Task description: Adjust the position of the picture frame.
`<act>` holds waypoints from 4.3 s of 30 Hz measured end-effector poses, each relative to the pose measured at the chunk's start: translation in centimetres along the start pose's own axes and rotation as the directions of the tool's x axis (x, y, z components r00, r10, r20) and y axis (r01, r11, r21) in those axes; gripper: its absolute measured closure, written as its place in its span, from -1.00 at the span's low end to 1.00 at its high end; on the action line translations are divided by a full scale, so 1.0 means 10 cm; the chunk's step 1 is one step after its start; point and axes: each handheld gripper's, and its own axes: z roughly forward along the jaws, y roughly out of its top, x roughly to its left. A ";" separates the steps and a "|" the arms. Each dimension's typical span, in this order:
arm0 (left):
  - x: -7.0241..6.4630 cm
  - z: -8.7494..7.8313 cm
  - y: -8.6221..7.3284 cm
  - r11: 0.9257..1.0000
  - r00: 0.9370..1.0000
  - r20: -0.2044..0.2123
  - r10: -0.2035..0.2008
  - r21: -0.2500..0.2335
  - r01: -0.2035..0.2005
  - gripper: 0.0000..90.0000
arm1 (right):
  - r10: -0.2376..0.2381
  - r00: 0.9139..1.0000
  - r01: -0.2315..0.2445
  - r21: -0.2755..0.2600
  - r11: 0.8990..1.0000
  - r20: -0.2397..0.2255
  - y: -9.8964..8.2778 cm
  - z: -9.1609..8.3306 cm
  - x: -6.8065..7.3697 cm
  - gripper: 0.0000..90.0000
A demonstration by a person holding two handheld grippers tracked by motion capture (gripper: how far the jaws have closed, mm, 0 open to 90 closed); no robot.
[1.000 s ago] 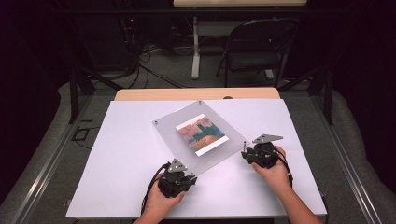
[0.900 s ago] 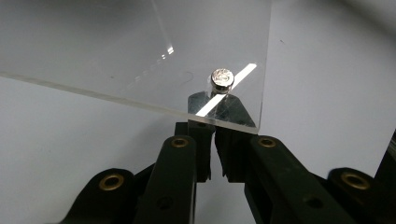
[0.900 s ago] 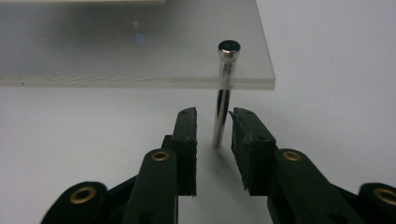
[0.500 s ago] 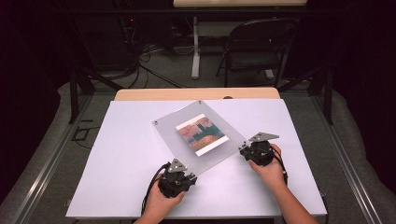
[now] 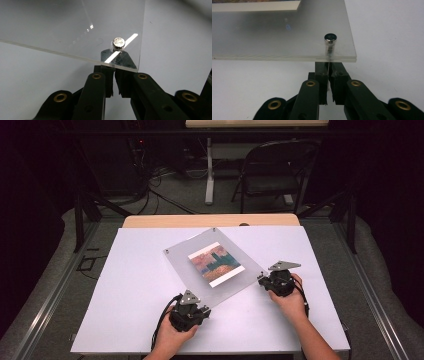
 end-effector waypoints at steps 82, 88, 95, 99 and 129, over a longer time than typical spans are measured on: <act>0.97 -0.17 0.13 0.984 0.982 -0.073 -0.175 -0.057 0.171 0.84 | 0.021 0.996 -0.018 0.030 0.999 -0.083 0.02 0.03 0.46 0.89; 0.98 -0.16 0.12 0.981 0.981 -0.061 -0.186 -0.065 0.182 0.82 | 0.029 0.996 -0.027 0.025 0.999 -0.087 0.00 0.04 0.45 0.89; 0.99 -0.16 0.12 0.981 0.980 -0.054 -0.189 -0.063 0.186 0.82 | 0.039 0.996 -0.038 0.016 0.999 -0.083 -0.02 0.04 0.46 0.89; 0.99 -0.16 0.12 0.981 0.980 -0.058 -0.189 -0.064 0.185 0.82 | 0.042 0.996 -0.041 0.017 0.999 -0.082 -0.02 0.04 0.47 0.89; 0.96 -0.56 -0.04 0.987 0.985 -0.082 -0.154 -0.070 0.148 -0.02 | 0.023 0.997 -0.023 0.003 1.000 -0.074 -0.11 -0.31 0.40 0.00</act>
